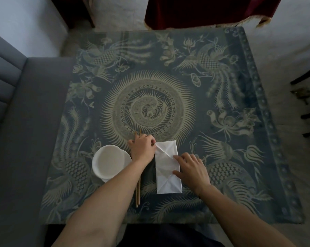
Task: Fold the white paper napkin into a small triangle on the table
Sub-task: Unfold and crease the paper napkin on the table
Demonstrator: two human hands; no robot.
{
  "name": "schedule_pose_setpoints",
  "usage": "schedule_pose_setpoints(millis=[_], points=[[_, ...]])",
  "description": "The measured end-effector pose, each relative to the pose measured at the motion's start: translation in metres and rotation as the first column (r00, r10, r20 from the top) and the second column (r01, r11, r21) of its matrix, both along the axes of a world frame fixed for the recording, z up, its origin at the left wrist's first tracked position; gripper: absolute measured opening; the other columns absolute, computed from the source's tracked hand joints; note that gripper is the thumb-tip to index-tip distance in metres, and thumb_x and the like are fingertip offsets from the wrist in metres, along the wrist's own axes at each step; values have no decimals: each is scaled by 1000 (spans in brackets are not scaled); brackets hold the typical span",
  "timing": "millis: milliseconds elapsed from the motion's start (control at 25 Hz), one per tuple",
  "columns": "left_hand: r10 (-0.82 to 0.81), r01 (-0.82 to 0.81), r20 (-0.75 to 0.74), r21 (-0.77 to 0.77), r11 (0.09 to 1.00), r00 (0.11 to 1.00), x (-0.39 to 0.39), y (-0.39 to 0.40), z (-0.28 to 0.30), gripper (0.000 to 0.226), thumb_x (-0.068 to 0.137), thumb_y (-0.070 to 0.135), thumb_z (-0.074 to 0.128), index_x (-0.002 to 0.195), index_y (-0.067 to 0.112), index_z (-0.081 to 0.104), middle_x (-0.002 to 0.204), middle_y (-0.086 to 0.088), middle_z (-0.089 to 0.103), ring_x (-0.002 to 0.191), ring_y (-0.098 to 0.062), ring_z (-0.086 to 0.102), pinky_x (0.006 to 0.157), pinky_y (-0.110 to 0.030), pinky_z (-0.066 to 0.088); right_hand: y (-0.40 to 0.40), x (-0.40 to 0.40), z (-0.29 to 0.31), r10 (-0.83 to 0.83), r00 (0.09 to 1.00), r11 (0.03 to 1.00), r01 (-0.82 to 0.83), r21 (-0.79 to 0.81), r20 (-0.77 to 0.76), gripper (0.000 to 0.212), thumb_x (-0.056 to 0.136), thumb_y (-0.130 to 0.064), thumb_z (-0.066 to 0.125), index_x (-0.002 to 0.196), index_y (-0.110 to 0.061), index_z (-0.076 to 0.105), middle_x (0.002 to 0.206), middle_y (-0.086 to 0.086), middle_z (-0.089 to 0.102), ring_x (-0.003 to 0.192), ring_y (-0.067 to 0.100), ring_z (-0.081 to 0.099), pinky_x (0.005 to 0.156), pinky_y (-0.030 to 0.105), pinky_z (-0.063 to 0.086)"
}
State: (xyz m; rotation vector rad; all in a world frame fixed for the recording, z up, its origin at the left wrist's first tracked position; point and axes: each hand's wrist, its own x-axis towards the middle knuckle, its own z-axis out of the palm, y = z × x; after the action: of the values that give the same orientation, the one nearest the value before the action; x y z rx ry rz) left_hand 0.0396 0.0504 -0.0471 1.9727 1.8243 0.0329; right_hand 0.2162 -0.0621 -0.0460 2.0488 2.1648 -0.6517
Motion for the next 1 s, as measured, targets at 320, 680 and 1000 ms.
schedule_pose_setpoints(millis=[320,680,1000], points=[[84,-79,99,-53,995,992,3,4,2,12,85,24,67,79,31,61,88,11,62,90,-15,57,81,-37,22,3,1,1,-7,1000,1000,7,1,-24,63,85,-54,63,139,-28,43,125,-2,52,111,22,49,91,39,45],[64,-63,32,-40,997,997,6,5,2,8,89,28,65,82,27,65,88,10,65,87,-15,58,85,-40,30,1,2,-3,-13,999,1000,14,16,-30,63,86,-55,61,139,-29,41,126,-2,50,112,21,48,93,38,44],[35,3,212,-177,984,977,0,11,9,8,82,24,71,76,26,67,96,5,57,82,-14,56,69,-28,44,2,4,-7,-22,999,999,23,39,-35,63,84,-56,63,137,-31,43,124,-4,51,110,20,49,92,38,44]])
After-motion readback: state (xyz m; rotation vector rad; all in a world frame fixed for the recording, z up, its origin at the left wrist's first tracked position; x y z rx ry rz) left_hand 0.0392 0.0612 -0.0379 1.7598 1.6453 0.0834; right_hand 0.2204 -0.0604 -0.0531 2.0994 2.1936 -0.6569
